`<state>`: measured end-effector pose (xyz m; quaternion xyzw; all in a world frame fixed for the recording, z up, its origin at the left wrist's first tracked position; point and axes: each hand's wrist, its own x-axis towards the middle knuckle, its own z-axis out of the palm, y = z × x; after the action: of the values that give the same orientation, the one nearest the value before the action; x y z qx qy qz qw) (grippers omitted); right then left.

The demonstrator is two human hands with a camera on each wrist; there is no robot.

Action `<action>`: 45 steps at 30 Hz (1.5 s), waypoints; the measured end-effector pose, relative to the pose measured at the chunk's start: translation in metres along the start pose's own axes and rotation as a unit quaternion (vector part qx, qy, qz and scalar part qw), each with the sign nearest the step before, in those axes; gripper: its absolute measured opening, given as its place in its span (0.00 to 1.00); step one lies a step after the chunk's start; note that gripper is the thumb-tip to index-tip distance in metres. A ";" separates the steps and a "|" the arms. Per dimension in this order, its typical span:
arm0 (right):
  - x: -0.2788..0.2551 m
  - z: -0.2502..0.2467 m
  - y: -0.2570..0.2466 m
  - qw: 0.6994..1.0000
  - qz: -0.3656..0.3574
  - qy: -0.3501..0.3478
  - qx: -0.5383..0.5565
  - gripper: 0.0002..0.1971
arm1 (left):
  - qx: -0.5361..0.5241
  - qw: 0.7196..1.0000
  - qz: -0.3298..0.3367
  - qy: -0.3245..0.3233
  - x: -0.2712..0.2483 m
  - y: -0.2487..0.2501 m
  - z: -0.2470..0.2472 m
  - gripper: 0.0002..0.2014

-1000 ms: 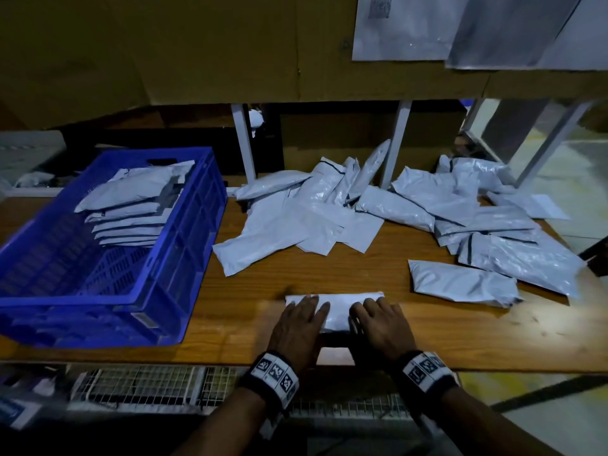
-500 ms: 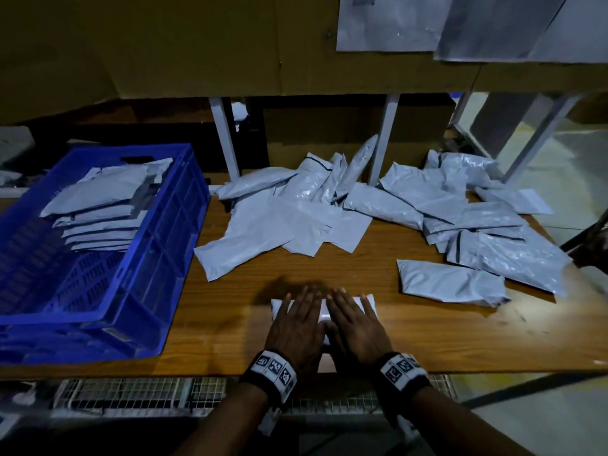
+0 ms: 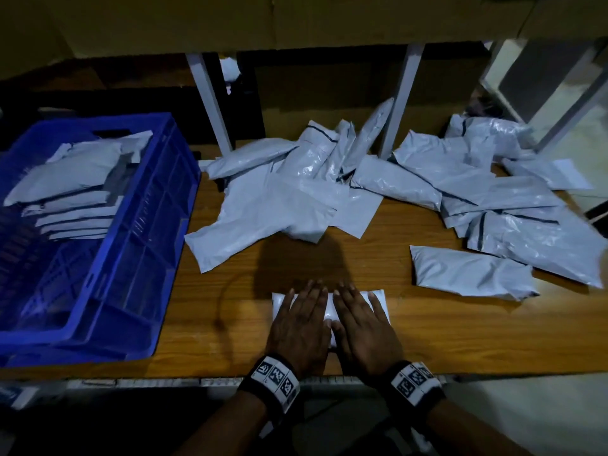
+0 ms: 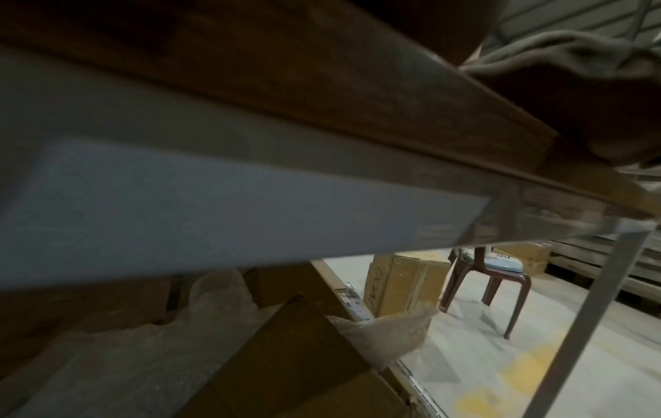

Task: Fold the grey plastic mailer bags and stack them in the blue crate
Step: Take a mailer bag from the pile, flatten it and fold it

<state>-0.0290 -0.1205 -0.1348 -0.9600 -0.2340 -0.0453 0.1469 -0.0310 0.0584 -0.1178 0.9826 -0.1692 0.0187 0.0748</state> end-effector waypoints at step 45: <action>0.007 -0.071 0.022 0.972 0.230 0.005 0.045 0.43 | -0.470 0.797 -0.348 -0.150 0.025 0.003 -0.076 0.18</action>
<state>-0.0136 -0.1573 -0.0722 -0.9803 -0.0077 -0.0047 0.1973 -0.0097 0.0590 -0.0404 0.8096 0.1871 -0.2380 0.5029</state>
